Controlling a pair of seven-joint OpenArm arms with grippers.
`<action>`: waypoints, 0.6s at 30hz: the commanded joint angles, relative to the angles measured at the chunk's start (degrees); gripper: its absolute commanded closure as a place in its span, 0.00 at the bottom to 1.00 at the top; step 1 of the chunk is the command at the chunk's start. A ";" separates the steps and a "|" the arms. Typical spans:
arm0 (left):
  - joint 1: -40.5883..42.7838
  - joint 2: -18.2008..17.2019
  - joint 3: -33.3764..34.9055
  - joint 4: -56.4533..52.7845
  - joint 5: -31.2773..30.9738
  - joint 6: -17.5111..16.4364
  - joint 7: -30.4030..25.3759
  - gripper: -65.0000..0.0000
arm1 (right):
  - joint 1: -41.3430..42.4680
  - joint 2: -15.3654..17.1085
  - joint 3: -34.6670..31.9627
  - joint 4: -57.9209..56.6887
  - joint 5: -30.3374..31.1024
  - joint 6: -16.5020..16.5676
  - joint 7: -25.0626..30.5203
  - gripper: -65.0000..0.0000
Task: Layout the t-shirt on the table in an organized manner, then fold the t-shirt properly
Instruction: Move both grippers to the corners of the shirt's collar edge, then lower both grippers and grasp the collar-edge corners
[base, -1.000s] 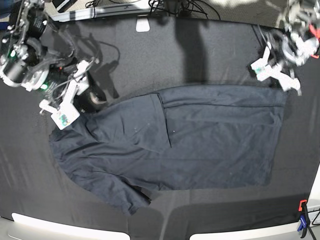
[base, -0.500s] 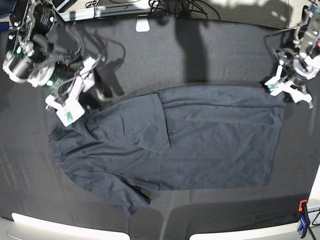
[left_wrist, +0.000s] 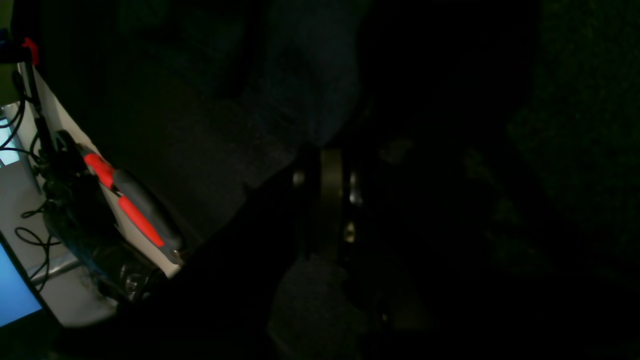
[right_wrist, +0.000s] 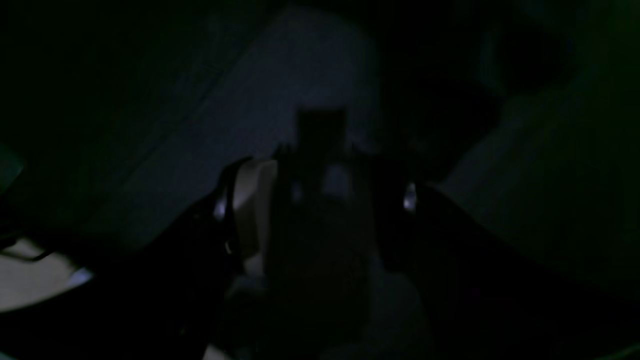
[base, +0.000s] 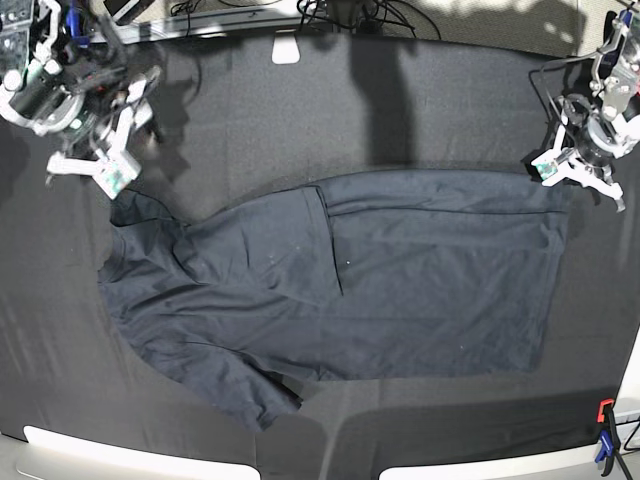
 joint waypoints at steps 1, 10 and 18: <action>-0.02 -0.94 -0.26 0.48 -0.26 0.02 0.20 1.00 | 0.26 0.96 0.39 0.79 0.13 0.49 2.45 0.54; -0.04 -0.96 -0.26 0.48 -0.26 0.02 0.28 1.00 | 0.81 1.73 -2.80 -5.99 -14.25 -0.98 22.08 0.54; -0.04 -0.96 -0.26 0.48 -0.26 0.02 -2.91 1.00 | 1.53 1.73 -4.00 -6.27 -14.58 -1.01 19.87 0.54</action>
